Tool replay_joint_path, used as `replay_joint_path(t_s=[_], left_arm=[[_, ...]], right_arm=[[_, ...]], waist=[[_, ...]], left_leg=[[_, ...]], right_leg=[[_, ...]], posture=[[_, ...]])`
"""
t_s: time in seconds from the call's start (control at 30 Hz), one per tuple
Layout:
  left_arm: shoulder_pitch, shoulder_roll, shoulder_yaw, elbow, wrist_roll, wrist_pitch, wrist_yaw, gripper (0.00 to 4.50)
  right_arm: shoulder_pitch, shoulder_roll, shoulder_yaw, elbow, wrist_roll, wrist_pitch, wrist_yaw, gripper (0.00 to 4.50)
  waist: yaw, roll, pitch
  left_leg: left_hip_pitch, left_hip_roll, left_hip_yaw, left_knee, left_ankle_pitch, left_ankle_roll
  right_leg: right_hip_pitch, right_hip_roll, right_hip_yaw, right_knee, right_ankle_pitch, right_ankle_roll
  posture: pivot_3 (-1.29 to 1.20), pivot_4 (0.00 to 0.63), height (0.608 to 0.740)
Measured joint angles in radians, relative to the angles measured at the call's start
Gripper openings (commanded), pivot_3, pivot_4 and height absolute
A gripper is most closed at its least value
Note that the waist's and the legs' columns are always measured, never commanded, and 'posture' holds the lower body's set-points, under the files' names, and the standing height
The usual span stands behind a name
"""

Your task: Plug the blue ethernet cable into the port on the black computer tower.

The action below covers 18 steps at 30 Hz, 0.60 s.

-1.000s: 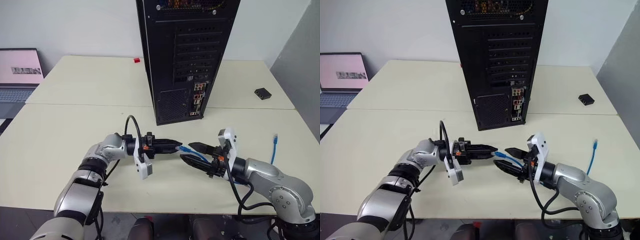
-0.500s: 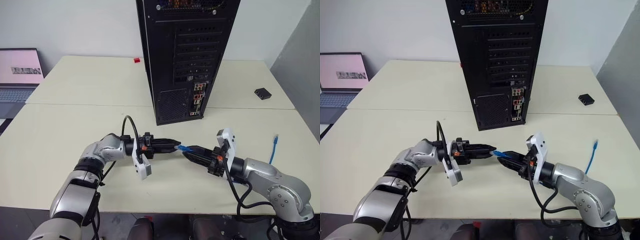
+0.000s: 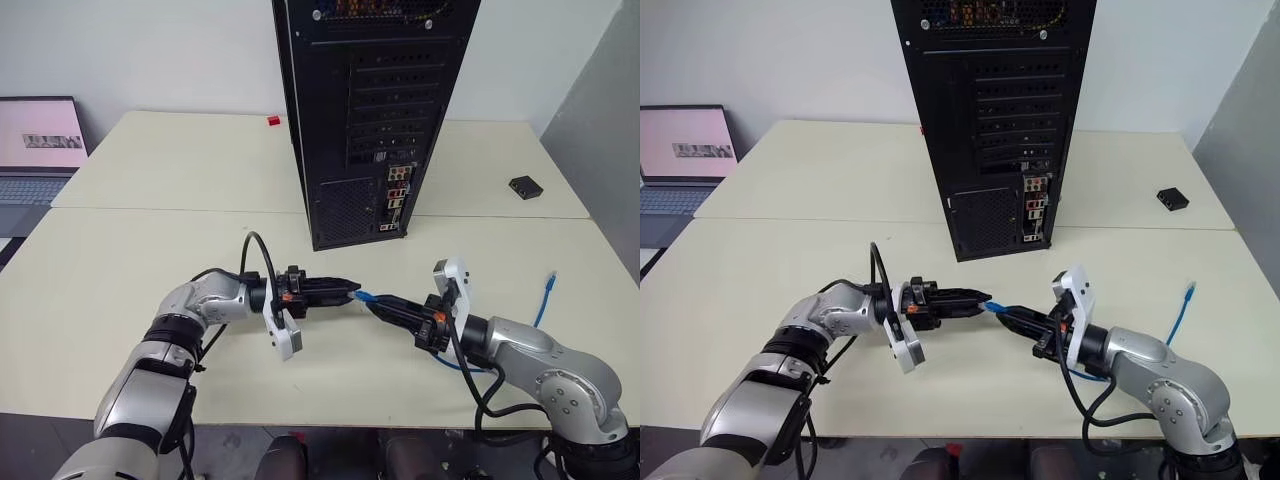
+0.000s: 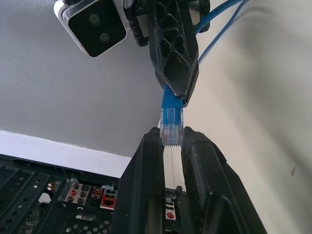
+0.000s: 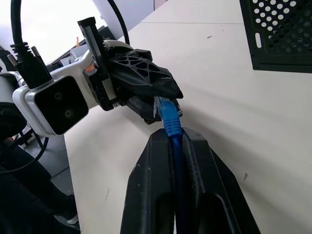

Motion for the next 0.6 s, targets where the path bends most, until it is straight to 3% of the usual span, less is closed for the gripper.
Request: replay_joint_path(t_s=[0.1, 0.17, 0.43, 0.47, 0.6], left_arm=[[0.0, 0.009, -0.022, 0.001, -0.001, 0.003, 0.015, 0.25], [-0.001, 0.017, -0.043, 0.005, -0.009, 0.003, 0.019, 0.95], [-0.009, 0.031, -0.161, 0.064, -0.097, 0.02, 0.014, 2.34], [-0.011, 0.037, -0.174, 0.073, -0.111, 0.026, 0.01, 2.69], [-0.009, 0.055, -0.24, 0.088, -0.271, 0.112, -0.053, 2.69]], right_arm=[[0.002, -0.002, 0.003, 0.0, 0.001, 0.003, 0.0, 0.0], [0.004, -0.004, 0.007, 0.0, 0.001, 0.009, 0.0, 0.0], [0.004, -0.004, 0.014, 0.0, 0.002, 0.01, 0.0, 0.0], [0.004, -0.004, 0.014, 0.0, 0.002, 0.009, 0.0, 0.0], [0.008, -0.016, -0.001, 0.0, 0.001, 0.001, 0.0, 0.0]], waist=[[0.0, 0.0, 0.0], [0.0, 0.0, 0.0], [0.0, 0.0, 0.0], [-0.001, 0.0, 0.0], [-0.001, 0.0, 0.0]], left_leg=[[0.0, 0.0, 0.0, 0.0, 0.0, 0.0], [0.0, 0.0, 0.0, 0.0, 0.0, 0.0], [0.0, 0.0, 0.0, 0.0, 0.0, 0.0], [0.0, 0.0, 0.0, 0.0, 0.0, 0.0], [0.0, 0.0, 0.0, 0.0, 0.0, 0.0]], right_leg=[[0.0, 0.0, 0.0, 0.0, 0.0, 0.0], [0.0, 0.0, 0.0, 0.0, 0.0, 0.0], [0.0, 0.0, 0.0, 0.0, 0.0, 0.0], [0.0, 0.0, 0.0, 0.0, 0.0, 0.0], [0.0, 0.0, 0.0, 0.0, 0.0, 0.0]], posture=[[0.0, 0.15, 0.74], [0.0, 0.15, 0.74], [0.0, 0.15, 0.74], [0.0, 0.15, 0.74], [0.0, 0.15, 0.74]])
